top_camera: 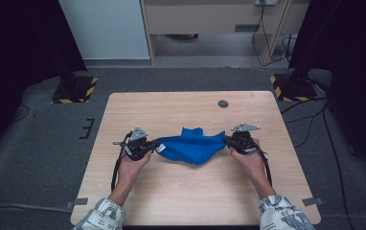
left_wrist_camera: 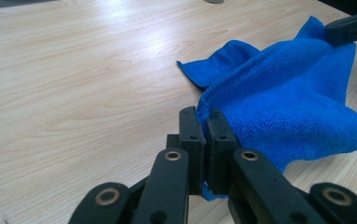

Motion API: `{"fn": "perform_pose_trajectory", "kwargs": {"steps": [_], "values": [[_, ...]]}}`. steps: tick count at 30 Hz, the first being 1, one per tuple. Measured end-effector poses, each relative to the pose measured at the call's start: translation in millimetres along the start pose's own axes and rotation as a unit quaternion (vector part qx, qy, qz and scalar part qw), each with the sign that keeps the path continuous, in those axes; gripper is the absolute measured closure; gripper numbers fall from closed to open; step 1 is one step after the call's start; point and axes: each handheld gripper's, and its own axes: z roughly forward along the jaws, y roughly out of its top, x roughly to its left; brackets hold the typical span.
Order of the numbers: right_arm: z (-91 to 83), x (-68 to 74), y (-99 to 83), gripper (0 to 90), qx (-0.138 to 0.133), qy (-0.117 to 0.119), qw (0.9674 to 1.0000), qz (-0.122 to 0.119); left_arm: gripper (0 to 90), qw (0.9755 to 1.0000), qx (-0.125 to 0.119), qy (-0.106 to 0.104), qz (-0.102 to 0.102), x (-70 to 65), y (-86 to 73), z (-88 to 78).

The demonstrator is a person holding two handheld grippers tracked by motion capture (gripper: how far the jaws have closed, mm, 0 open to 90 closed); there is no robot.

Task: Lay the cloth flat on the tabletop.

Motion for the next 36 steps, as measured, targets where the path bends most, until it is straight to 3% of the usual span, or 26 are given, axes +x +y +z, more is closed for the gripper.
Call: {"fn": "perform_pose_trajectory", "kwargs": {"steps": [9, 17, 36], "values": [[-23.7, 2.7, 15.8, 87.3, -0.033, 0.005, 0.9994, -0.006, 87.1, 0.9998, -0.016, -0.004, -0.006, -0.6, 16.2, -10.4], [-40.6, 6.5, 35.6, 87.6, -0.067, 0.005, 0.9977, -0.012, 87.1, 0.9995, -0.031, 0.000, 0.003, -0.9, 34.2, -24.0], [-64.3, 9.6, 68.1, 87.9, -0.092, -0.003, 0.9954, -0.028, 87.1, 0.9983, -0.052, 0.006, 0.024, -3.6, 74.4, -46.9]]}}
